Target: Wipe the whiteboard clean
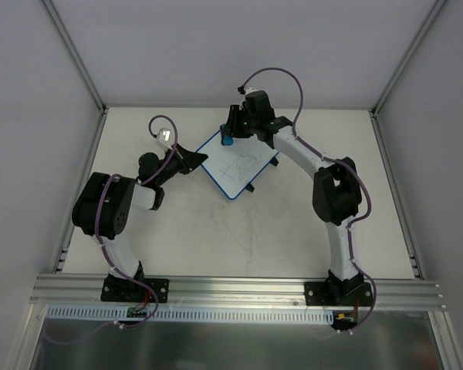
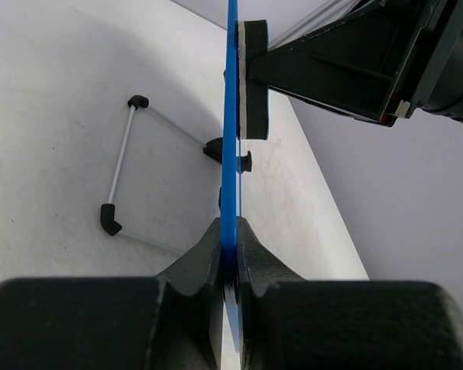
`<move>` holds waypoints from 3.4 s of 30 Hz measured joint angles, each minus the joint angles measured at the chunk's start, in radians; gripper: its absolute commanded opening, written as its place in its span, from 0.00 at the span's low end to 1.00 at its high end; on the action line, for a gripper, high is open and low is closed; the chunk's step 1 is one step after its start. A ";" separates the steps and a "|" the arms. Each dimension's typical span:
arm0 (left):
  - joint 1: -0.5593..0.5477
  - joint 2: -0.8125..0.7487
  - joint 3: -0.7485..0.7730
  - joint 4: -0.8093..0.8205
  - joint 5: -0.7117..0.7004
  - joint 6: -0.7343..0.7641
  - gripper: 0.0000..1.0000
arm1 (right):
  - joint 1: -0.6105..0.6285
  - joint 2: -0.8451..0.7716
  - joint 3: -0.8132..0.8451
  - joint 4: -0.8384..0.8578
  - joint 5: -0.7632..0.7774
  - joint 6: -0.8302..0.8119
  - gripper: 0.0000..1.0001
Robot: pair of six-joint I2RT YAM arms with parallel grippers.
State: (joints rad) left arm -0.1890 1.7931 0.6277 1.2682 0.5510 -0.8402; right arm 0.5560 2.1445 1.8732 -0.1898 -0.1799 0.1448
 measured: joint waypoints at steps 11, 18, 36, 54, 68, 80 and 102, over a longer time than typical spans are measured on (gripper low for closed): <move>0.000 0.000 0.000 0.000 0.000 0.000 0.00 | -0.061 -0.061 -0.171 0.097 -0.045 0.074 0.00; -0.001 0.000 0.000 0.001 0.000 0.000 0.00 | -0.140 -0.083 -0.271 0.121 -0.050 0.095 0.00; 0.000 0.005 0.000 0.021 0.016 -0.002 0.00 | -0.275 -0.113 -0.447 0.150 0.040 0.197 0.00; 0.001 0.013 0.000 0.034 0.018 -0.007 0.00 | -0.267 -0.110 -0.408 0.129 0.013 0.220 0.00; 0.008 0.020 0.000 0.035 0.020 -0.017 0.00 | -0.115 -0.102 -0.321 0.190 -0.042 0.108 0.00; 0.008 0.023 0.003 0.034 0.021 -0.017 0.00 | -0.023 -0.129 -0.371 0.348 -0.150 0.011 0.00; 0.008 0.023 0.004 0.034 0.024 -0.016 0.00 | -0.014 -0.193 -0.504 0.399 -0.070 -0.001 0.00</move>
State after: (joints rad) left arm -0.1814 1.8160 0.6315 1.3025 0.5747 -0.8566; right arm 0.5423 1.9514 1.3693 0.2092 -0.2501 0.1440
